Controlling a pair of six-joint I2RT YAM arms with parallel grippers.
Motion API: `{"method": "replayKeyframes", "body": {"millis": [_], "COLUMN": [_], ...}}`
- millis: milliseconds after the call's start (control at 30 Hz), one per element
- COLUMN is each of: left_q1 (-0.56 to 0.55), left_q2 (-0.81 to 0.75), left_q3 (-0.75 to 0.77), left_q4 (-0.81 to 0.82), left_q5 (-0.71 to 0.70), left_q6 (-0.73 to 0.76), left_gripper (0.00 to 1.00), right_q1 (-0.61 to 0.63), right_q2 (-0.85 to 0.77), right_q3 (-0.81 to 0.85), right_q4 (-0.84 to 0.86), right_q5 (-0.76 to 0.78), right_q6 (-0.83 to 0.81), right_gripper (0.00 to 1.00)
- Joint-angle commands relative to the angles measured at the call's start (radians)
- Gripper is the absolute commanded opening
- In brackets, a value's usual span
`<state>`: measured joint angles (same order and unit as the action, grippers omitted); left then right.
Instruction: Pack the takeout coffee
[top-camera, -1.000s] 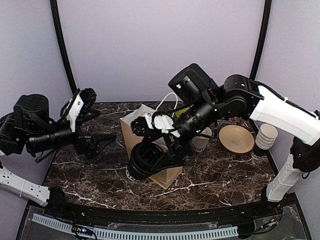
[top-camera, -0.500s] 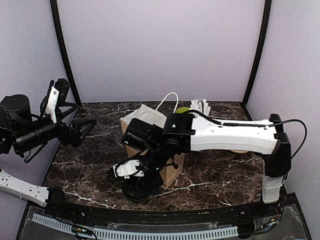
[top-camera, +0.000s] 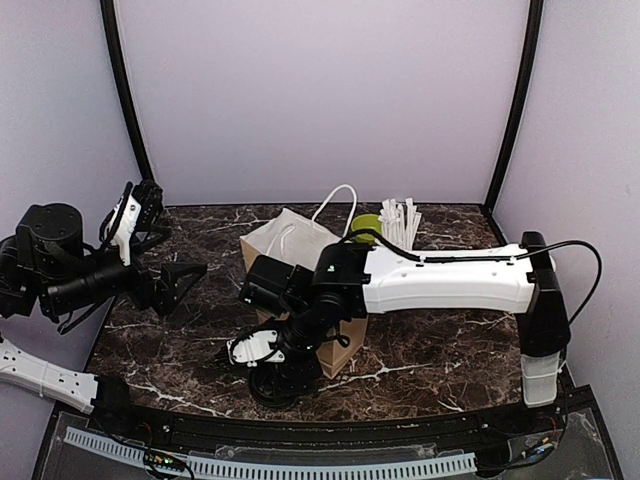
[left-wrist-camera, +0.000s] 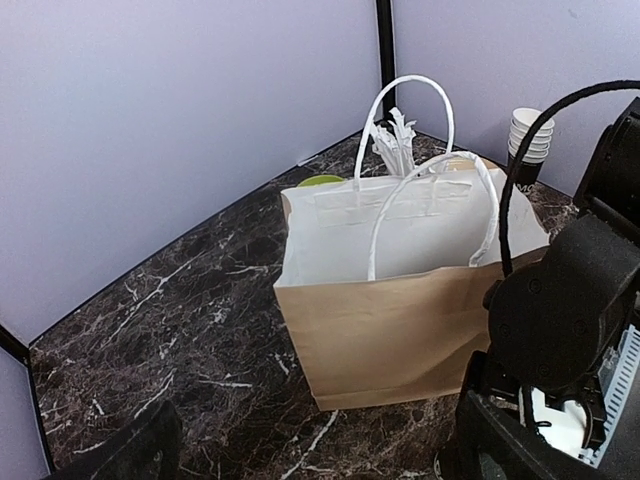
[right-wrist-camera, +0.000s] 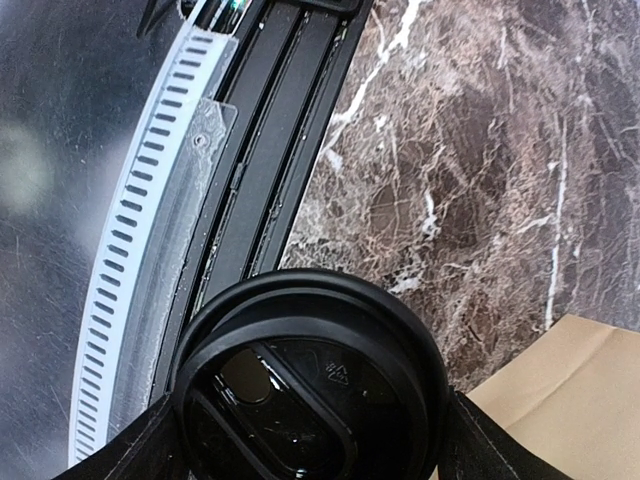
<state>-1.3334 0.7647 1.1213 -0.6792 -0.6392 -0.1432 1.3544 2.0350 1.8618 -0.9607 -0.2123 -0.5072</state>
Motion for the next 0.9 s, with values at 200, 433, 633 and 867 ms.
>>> {"method": "replayKeyframes", "body": {"millis": [200,433,633,867], "left_q1": [-0.001,-0.001,-0.001,0.0], "left_q2": [0.036,0.103,0.186,0.232], "left_q3": [0.007,0.042,0.165,0.15], "left_q4": [-0.083,-0.175,-0.386,-0.392], "left_q5": [0.042,0.1,0.209,0.395], "left_q6": [-0.03,-0.073,-0.16,-0.106], "left_gripper": [0.99,0.99,0.93,0.96], "right_q1": [-0.017,-0.02,-0.021,-0.049], "right_q2": [0.018,-0.026,-0.099,-0.34], "right_q3": [0.016,0.063,0.082,0.019], "right_q4": [0.026,-0.01,-0.083,-0.172], "right_q5": [-0.025,-0.037,-0.03,-0.149], "right_q6": [0.019,0.009,-0.028,-0.198], "right_gripper": [0.88,0.98,0.99,0.98]}}
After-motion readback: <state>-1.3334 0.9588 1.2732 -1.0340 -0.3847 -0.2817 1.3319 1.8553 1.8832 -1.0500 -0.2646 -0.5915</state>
